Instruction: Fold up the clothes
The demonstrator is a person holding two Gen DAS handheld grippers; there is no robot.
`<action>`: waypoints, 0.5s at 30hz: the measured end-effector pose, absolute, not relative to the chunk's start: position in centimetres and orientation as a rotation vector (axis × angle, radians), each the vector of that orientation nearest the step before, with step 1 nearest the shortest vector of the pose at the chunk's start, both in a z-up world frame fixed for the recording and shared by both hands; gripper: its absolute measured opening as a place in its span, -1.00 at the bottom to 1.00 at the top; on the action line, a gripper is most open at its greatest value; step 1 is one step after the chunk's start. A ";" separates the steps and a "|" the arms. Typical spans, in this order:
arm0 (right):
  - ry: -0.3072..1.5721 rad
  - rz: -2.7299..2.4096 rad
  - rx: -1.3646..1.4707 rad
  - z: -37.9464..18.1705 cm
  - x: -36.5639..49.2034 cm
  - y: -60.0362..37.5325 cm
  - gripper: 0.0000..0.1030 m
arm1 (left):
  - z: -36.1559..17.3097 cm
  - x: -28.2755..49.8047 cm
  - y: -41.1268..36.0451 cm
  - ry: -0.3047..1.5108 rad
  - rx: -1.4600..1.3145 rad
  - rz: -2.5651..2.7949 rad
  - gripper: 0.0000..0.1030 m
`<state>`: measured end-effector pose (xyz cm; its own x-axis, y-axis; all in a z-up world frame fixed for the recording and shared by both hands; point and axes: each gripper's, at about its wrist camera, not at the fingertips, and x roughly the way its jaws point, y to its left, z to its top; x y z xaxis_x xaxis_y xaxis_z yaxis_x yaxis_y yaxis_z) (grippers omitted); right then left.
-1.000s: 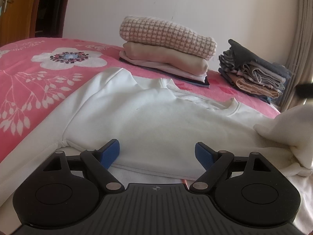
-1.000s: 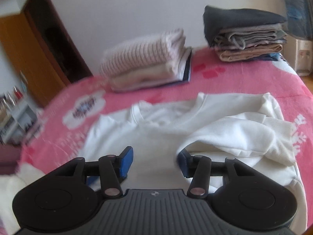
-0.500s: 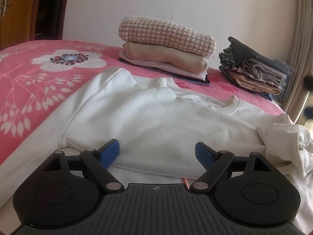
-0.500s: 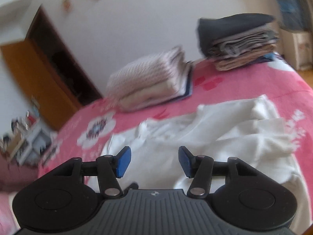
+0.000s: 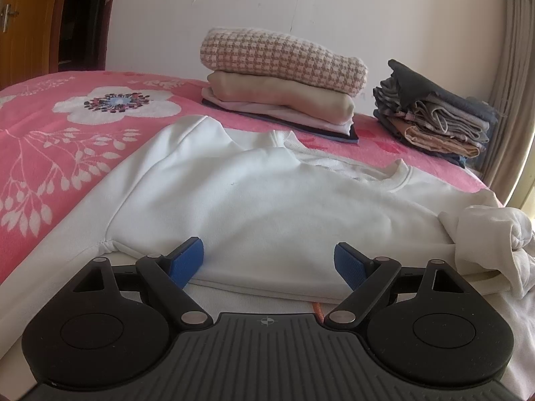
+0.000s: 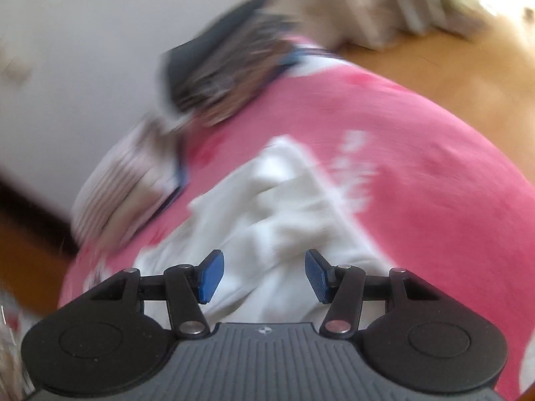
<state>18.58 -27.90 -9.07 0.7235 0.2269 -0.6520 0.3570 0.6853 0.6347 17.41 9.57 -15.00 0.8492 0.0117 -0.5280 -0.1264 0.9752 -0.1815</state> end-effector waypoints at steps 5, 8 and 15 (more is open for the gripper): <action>0.791 -0.145 0.985 -11.9 20.1 -30.1 0.10 | -15.1 17.4 9.5 0.553 -0.207 0.074 0.69; 0.795 -0.155 1.032 -13.1 21.3 -30.3 0.06 | -15.0 17.4 9.5 0.552 -0.205 0.075 0.69; 0.752 -0.173 1.033 -13.7 22.5 -30.7 -0.75 | -15.1 17.5 9.4 0.549 -0.197 0.077 0.69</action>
